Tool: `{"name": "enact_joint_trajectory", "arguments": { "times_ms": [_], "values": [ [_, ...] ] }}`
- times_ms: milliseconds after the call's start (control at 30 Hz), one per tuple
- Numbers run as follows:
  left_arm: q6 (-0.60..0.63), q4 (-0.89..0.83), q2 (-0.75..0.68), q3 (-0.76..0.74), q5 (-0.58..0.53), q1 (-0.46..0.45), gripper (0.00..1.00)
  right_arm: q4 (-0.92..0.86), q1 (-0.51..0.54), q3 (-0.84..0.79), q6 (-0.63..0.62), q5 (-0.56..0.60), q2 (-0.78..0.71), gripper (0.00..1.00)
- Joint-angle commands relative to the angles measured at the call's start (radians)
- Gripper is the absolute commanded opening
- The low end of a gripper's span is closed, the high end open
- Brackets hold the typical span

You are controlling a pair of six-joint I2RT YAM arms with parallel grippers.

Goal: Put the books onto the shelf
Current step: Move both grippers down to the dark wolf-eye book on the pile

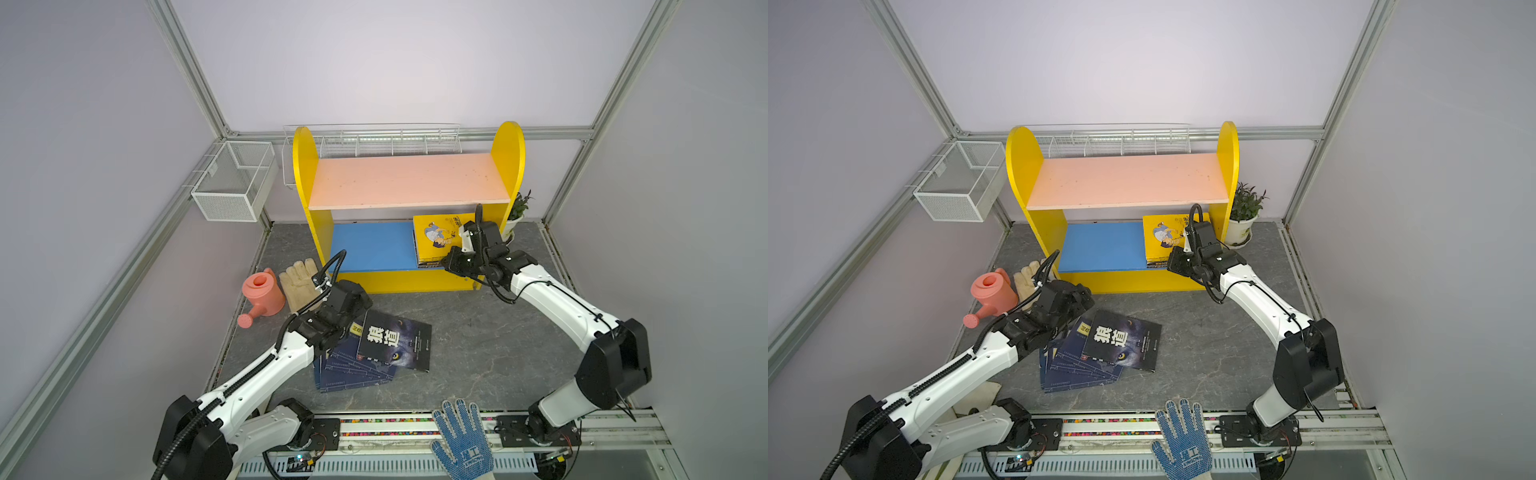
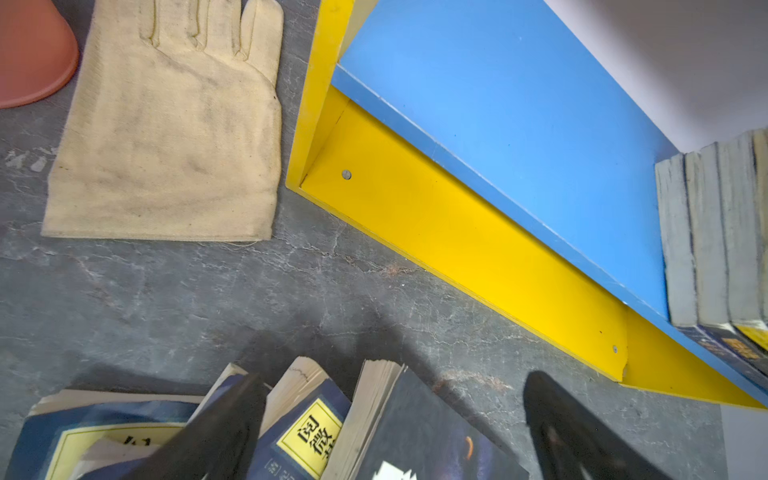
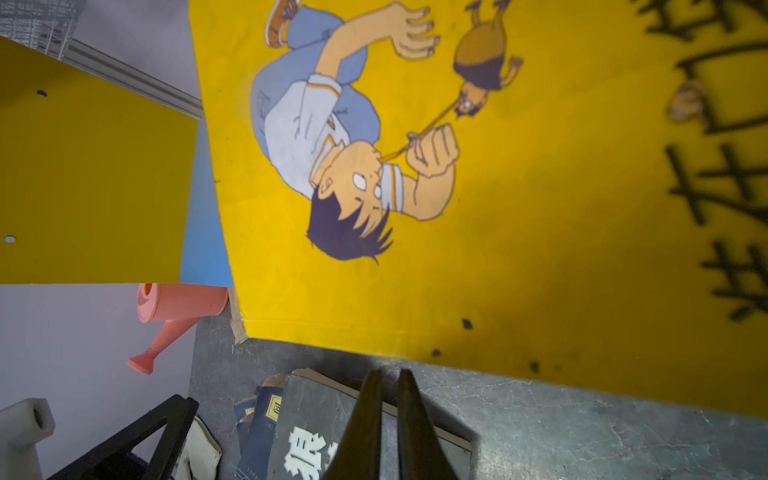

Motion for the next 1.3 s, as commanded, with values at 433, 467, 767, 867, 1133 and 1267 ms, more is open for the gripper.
{"name": "enact_joint_trajectory", "arguments": {
  "times_ms": [433, 467, 767, 867, 1133, 1267],
  "values": [
    [0.215, -0.032, 0.057, 0.039, 0.141, 0.008, 0.96, 0.049, -0.021, 0.041, -0.012, 0.057, 0.041, 0.13],
    [0.220, -0.032, 0.057, 0.040, 0.148, 0.008, 0.96, 0.051, -0.024, 0.042, -0.012, 0.056, 0.041, 0.13],
    [0.281, -0.047, 0.074, 0.048, 0.218, 0.007, 0.94, 0.064, -0.010, -0.088, -0.096, -0.022, -0.085, 0.21],
    [0.307, -0.091, 0.091, 0.058, 0.256, 0.007, 0.93, 0.001, 0.003, -0.156, -0.203, -0.129, -0.131, 0.36],
    [0.319, -0.234, 0.160, 0.078, 0.395, 0.007, 0.92, -0.239, 0.119, -0.296, -0.466, -0.198, -0.157, 0.58],
    [0.302, -0.232, 0.168, 0.037, 0.486, 0.007, 0.93, -0.237, 0.176, -0.359, -0.503, -0.184, -0.137, 0.58]
  ]
}}
